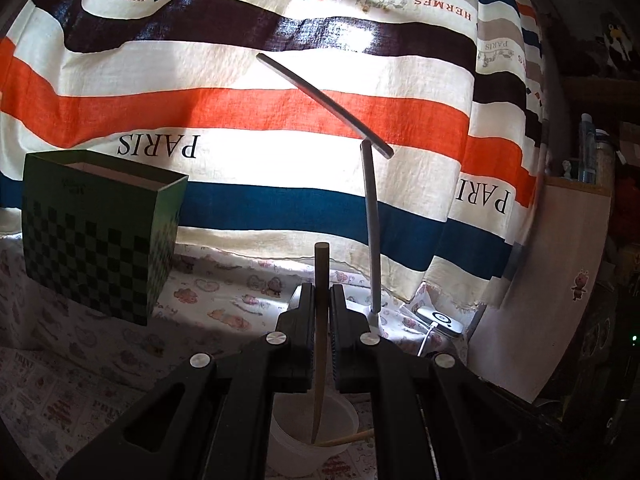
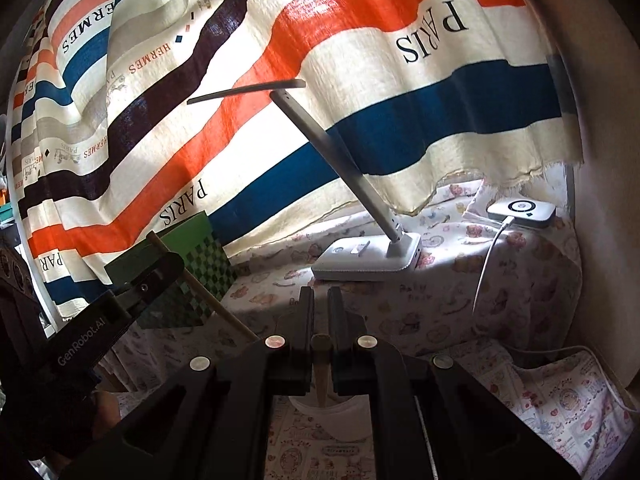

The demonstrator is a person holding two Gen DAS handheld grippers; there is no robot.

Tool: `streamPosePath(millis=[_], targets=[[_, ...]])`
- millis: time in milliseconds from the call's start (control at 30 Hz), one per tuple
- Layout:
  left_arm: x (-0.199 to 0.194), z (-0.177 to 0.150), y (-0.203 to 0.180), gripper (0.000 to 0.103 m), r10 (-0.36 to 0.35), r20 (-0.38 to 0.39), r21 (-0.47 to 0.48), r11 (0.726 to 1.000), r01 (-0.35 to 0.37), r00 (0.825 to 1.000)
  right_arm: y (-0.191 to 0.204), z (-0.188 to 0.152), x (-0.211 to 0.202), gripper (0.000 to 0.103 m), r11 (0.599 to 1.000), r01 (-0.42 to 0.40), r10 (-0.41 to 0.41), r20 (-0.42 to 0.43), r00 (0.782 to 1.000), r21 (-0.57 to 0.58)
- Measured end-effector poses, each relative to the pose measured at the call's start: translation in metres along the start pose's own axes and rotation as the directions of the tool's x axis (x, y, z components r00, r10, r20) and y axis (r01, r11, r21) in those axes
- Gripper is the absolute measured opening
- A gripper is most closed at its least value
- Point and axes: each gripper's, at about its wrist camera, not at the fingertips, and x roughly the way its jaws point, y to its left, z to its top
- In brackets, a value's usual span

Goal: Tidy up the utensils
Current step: 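Lower both held sticks into the clear cup and open both tools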

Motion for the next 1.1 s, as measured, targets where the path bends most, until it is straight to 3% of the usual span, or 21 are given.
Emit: streamPosePath(millis=[300,367,433,467,500,533,567,600,800,967,1000,1100], targets=[[0.013,-0.012,-0.011,0.007,0.073,-0.04,0.119,0.991,-0.068,0.997,-0.015,-0.009,0.023,0.007,0.999,0.01,-0.008,-0.06,0.998,0.033],[0.013,-0.013,-0.009,0.025,0.091,-0.043,0.125,0.989,-0.085,0.995,-0.018,-0.009,0.024,0.007,0.999,0.029,-0.027,-0.066,0.997,0.029],[0.011,-0.012,-0.006,0.025,0.111,-0.047,0.132,0.986,-0.104,0.993,-0.02,-0.01,0.024,0.009,0.999,0.049,-0.047,-0.078,0.996,0.021],[0.009,-0.01,-0.005,0.027,0.123,-0.043,0.135,0.984,-0.116,0.992,-0.021,-0.01,0.025,0.012,0.998,0.053,-0.051,-0.089,0.995,0.021],[0.005,-0.008,-0.003,0.03,0.136,-0.035,0.138,0.982,-0.13,0.99,-0.021,-0.011,0.026,0.028,0.998,0.062,-0.06,-0.096,0.994,0.018],[0.0,-0.006,-0.001,0.041,0.15,-0.021,0.141,0.979,-0.145,0.989,-0.02,-0.012,0.027,0.04,0.997,0.081,-0.081,-0.103,0.991,0.004],[-0.007,-0.003,0.001,0.051,0.16,-0.001,0.143,0.977,-0.158,0.987,-0.019,-0.013,0.028,0.064,0.995,0.101,-0.102,-0.104,0.989,-0.014],[-0.014,0.0,0.002,0.054,0.167,0.019,0.146,0.975,-0.168,0.986,-0.018,-0.014,0.027,0.068,0.994,0.11,-0.112,-0.098,0.989,-0.02],[-0.056,0.011,0.015,0.079,0.203,0.09,0.166,0.962,-0.215,0.975,-0.008,-0.014,0.004,0.069,0.995,0.092,-0.094,-0.069,0.993,-0.033],[-0.091,0.008,0.036,0.103,0.261,0.133,0.149,0.948,-0.28,0.956,0.002,-0.025,-0.017,0.08,0.994,0.097,-0.101,-0.062,0.993,-0.055],[-0.093,0.005,0.041,0.103,0.285,0.121,0.143,0.943,-0.301,0.951,0.004,-0.032,-0.018,0.089,0.993,0.112,-0.115,-0.064,0.991,-0.048],[-0.094,-0.005,0.059,0.103,0.327,0.067,0.121,0.935,-0.333,0.943,0.015,-0.057,-0.008,0.091,0.983,0.143,-0.155,-0.1,0.983,-0.116]])
